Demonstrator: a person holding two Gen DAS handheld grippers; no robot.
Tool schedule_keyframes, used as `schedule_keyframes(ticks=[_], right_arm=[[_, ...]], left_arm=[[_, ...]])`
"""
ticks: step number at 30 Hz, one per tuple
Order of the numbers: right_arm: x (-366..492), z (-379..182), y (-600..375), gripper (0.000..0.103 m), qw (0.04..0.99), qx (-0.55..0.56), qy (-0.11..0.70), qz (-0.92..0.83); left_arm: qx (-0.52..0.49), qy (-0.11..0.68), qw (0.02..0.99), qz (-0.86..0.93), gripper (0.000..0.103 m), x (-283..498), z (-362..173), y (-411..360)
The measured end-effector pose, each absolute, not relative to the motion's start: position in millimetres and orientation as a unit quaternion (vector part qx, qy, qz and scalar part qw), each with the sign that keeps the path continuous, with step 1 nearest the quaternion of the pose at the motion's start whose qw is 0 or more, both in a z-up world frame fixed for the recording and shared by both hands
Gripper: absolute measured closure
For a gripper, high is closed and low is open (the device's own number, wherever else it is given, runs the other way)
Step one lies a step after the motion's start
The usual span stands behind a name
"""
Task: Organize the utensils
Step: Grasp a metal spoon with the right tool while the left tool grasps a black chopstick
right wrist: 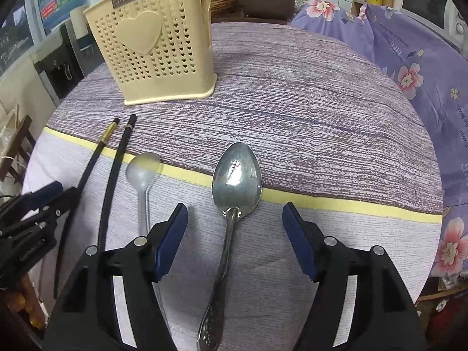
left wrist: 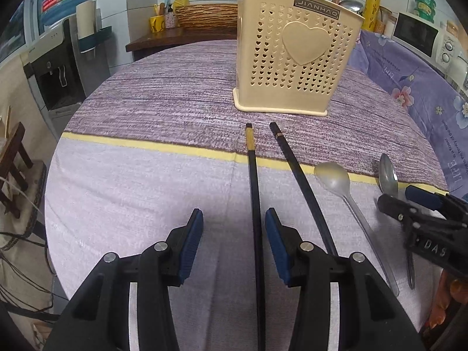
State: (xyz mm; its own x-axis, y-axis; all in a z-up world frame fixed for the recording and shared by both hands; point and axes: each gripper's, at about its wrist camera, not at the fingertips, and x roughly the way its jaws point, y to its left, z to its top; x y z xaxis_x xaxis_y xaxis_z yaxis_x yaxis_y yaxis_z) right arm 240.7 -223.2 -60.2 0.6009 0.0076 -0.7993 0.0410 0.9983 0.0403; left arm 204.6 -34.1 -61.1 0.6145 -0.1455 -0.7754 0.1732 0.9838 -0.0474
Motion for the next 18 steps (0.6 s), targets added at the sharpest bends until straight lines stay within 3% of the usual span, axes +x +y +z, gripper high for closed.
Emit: schedule_keyframes(ticks=[2, 6, 11, 18], right_arm=[[245.4, -60.9, -221.8, 0.038, 0.894, 0.022, 0.447, -0.016], [258.9, -59.2, -221.9, 0.058, 0.896, 0.028, 0.442, -0.028], [271.6, -57.9, -214.9, 0.065, 0.896, 0.015, 0.443, -0.028], [277.0, -56.8, -216.4, 0.065, 0.897, 0.02, 0.441, -0.009]], left_arm=[[0.022, 0.434, 0.896, -0.091, 0.058, 216.3, -60.8, -37.9], [0.036, 0.441, 0.892, -0.093, 0.058, 240.9, -60.7, -47.8], [0.06, 0.447, 0.888, -0.093, 0.059, 265.5, -60.2, -60.7], [0.066, 0.451, 0.885, -0.093, 0.093, 276.8, -57.0, -66.5]])
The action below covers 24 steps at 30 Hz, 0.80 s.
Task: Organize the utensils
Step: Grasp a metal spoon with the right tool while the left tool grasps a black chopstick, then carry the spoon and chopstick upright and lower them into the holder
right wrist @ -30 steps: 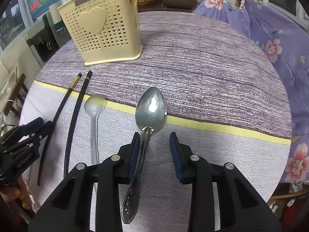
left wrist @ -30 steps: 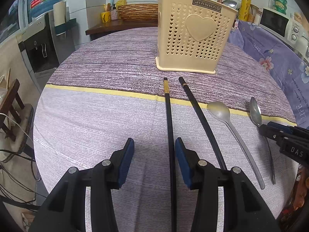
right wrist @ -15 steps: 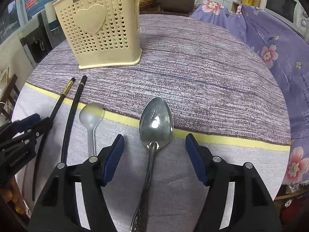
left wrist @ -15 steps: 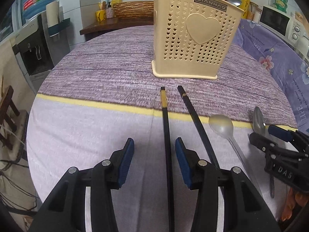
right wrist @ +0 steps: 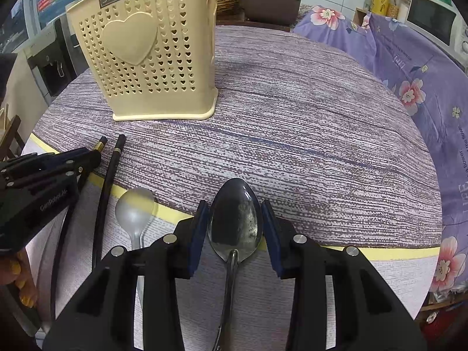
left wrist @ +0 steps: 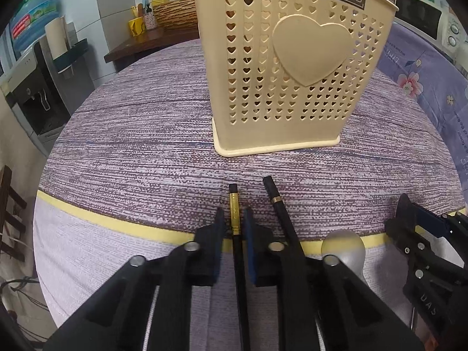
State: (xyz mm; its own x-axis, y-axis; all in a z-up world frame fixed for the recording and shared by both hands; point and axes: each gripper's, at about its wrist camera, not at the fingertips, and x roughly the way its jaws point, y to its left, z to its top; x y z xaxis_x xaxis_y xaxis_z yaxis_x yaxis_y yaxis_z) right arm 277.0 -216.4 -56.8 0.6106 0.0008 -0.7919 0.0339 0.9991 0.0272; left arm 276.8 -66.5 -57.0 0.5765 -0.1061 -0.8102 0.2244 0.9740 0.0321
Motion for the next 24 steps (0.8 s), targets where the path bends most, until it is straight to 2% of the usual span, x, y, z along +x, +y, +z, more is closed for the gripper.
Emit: schedule_keyframes(ticks=[5, 9, 17, 24], right_arm=[[273.2, -43.8, -224.9, 0.065, 0.907, 0.032, 0.42, 0.013], [266.4, -19.0, -239.0, 0.065, 0.916, 0.059, 0.396, 0.035], [239.4, 39.8, -254.8, 0.065, 0.936, 0.072, 0.337, 0.064], [226.3, 59.6, -253.1, 0.066, 0.944, 0.068, 0.314, 0.077]], left_arm=[[0.044, 0.454, 0.884, -0.099, 0.095, 280.0, -53.1, -61.0], [0.021, 0.428, 0.897, -0.106, 0.095, 272.8, -29.3, -49.2], [-0.017, 0.326, 0.936, -0.129, 0.095, 231.1, 56.1, -27.1], [-0.026, 0.271, 0.953, -0.13, 0.095, 216.8, 89.5, -16.9]])
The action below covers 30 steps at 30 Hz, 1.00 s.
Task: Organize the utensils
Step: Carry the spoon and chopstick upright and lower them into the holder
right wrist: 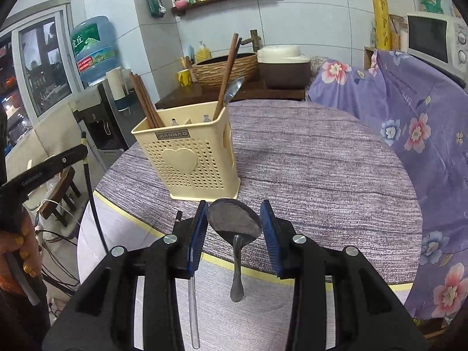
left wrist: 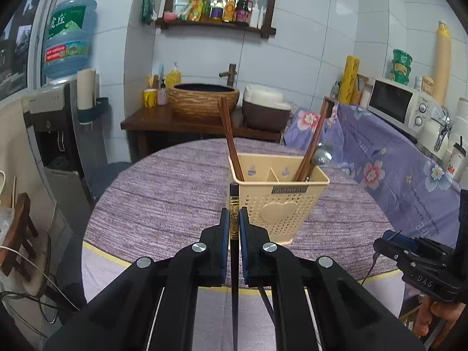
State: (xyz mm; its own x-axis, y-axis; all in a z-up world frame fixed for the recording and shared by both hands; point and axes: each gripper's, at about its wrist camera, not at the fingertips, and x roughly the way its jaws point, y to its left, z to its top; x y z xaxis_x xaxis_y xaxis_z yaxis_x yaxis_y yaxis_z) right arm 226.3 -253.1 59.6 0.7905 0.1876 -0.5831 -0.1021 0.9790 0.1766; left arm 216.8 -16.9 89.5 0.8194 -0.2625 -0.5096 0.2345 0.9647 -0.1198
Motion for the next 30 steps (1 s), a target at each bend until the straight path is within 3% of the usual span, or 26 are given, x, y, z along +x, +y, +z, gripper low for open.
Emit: schedule_keyframes(ticks=[12, 23, 30], right_arm=[[230.0, 92.1, -247.4, 0.066, 0.951, 0.069, 0.277, 0.117], [288.5, 217.7, -220.9, 0.066, 0.979, 0.054, 0.157, 0.12], [328.3, 199.9, -204.6, 0.066, 0.984, 0.036, 0.153, 0.084]], left_arm=[[-0.04, 0.241, 0.957, -0.157, 0.095, 211.9, 118.3, -8.6], [-0.056, 0.118, 0.98, -0.15, 0.095, 243.7, 243.9, -25.5], [-0.063, 0.12, 0.984, -0.119, 0.095, 289.3, 222.1, -44.9]])
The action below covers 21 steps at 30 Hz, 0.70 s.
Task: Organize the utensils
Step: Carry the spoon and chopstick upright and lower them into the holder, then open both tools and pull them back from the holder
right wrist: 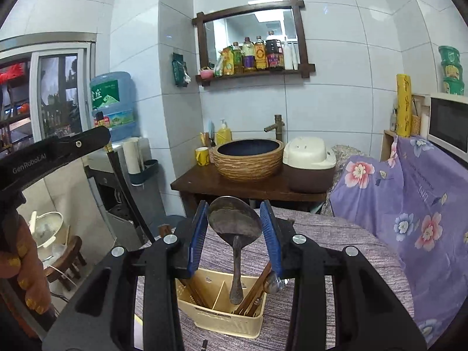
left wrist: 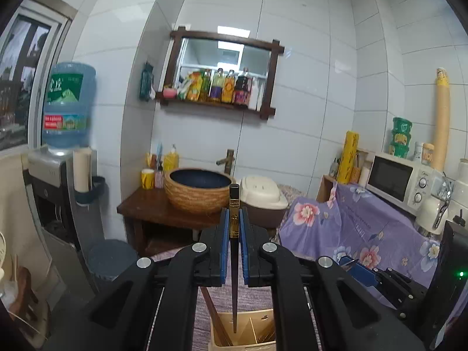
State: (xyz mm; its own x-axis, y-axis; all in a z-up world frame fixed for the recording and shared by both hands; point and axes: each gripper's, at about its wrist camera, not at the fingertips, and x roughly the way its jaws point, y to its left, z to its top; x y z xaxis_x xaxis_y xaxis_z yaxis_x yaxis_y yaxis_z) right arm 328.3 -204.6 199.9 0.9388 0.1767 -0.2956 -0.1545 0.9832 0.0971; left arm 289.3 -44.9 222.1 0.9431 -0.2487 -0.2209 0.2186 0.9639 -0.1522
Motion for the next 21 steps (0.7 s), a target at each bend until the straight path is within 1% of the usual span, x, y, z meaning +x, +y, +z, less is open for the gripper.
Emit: schedule_keyframes(ticks=[7, 12, 16, 19, 21], right_arm=[[346.6, 137.6, -201.0, 0.066, 0.978, 0.028, 0.194, 0.069], [348.0, 105.8, -195.3, 0.066, 0.975, 0.011, 0.212, 0.064], [347.2, 88.4, -192.0, 0.066, 0.974, -0.003, 0.22, 0.059], [346.4, 80.4, -191.1, 0.066, 0.973, -0.009, 0.224, 0.056], [345.2, 78.5, -191.1, 0.065, 0.974, -0.015, 0.222, 0.054]], left_arm=[[-0.073, 0.168, 0.976, -0.117, 0.095, 298.2, 155.7, -48.5], [-0.065, 0.195, 0.972, -0.117, 0.095, 299.9, 125.6, -52.5], [-0.057, 0.214, 0.968, -0.118, 0.095, 303.5, 106.4, -54.6], [-0.047, 0.202, 0.972, -0.111, 0.095, 300.2, 104.2, -52.7], [-0.05, 0.208, 0.97, -0.117, 0.095, 300.2, 106.8, -50.5]])
